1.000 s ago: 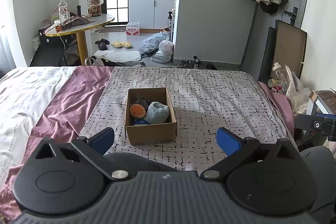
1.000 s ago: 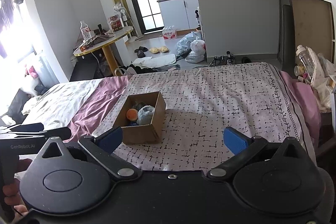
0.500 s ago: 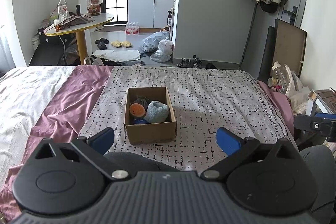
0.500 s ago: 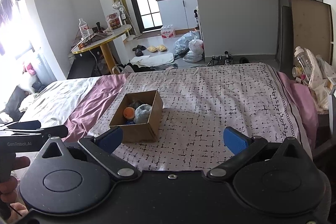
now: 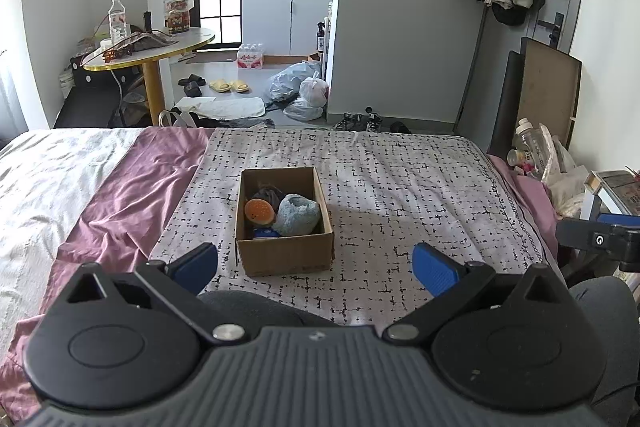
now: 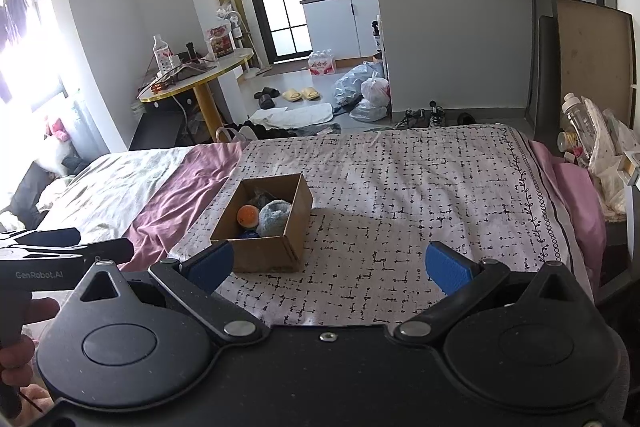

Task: Organize soft objects

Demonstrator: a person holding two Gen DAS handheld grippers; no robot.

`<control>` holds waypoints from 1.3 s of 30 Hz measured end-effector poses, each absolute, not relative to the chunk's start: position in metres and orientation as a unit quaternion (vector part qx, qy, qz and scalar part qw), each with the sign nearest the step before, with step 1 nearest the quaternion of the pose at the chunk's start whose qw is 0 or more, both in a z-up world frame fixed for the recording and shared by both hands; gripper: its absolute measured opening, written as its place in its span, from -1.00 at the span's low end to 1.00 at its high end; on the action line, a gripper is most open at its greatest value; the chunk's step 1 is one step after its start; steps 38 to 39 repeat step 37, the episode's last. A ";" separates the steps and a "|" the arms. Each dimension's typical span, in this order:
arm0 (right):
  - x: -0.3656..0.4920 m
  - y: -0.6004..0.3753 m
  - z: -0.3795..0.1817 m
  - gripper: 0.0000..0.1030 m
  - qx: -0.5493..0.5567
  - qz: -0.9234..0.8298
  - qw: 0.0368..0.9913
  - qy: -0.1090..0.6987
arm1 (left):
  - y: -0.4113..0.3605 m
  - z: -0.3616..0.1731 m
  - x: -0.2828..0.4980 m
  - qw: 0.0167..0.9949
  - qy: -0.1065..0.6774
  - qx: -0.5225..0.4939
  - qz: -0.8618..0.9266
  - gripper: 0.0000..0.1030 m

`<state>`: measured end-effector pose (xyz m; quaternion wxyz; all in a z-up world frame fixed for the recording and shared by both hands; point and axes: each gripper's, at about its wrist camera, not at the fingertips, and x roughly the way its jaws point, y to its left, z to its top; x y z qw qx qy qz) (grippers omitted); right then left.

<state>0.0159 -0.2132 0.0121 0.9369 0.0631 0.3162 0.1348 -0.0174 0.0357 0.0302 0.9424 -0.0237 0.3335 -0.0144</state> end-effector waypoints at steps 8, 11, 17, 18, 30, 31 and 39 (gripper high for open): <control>0.016 -0.213 0.012 1.00 0.065 0.134 0.937 0.316 | 0.035 0.030 -0.017 0.943 0.333 -0.024 -0.015 0.99; 0.015 -0.214 0.012 1.00 0.066 0.134 0.938 0.314 | 0.035 0.030 -0.017 0.943 0.333 -0.024 -0.015 0.99; 0.014 -0.214 0.012 1.00 0.066 0.134 0.937 0.314 | 0.034 0.030 -0.017 0.943 0.332 -0.023 -0.015 0.99; 0.015 -0.214 0.012 1.00 0.066 0.135 0.937 0.314 | 0.033 0.031 -0.018 0.943 0.332 -0.023 -0.016 0.99; 0.014 -0.215 0.009 1.00 0.072 0.136 0.936 0.317 | 0.031 0.031 -0.019 0.945 0.325 -0.019 -0.016 0.99; 0.014 -0.215 0.009 1.00 0.072 0.136 0.936 0.318 | 0.031 0.031 -0.020 0.946 0.323 -0.019 -0.017 0.99; 0.017 -0.214 0.006 1.00 0.073 0.137 0.935 0.318 | 0.033 0.029 -0.020 0.947 0.321 -0.021 -0.015 0.99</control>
